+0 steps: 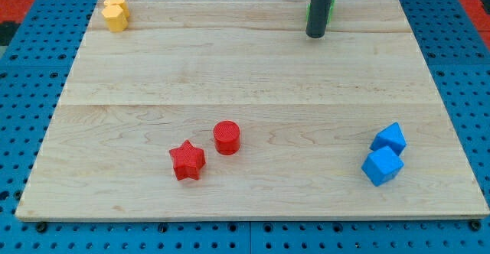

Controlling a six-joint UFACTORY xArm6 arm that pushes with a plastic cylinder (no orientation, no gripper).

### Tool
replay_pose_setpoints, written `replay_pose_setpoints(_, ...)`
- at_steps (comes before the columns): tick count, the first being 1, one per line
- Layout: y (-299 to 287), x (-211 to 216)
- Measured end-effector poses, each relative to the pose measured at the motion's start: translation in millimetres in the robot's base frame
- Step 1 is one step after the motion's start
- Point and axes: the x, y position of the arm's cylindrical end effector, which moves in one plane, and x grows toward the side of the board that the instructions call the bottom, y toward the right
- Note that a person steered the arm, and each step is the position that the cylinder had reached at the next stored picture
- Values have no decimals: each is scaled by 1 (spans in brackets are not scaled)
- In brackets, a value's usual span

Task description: Push the red circle into the red star

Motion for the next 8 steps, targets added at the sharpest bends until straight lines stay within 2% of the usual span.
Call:
replay_pose_setpoints(1,-8,43)
replay_pose_setpoints(3,-107,184)
replay_pose_setpoints(5,-205,216)
replay_pose_setpoints(6,-192,219)
replay_pose_setpoints(7,-148,219)
replay_pose_setpoints(8,-139,217)
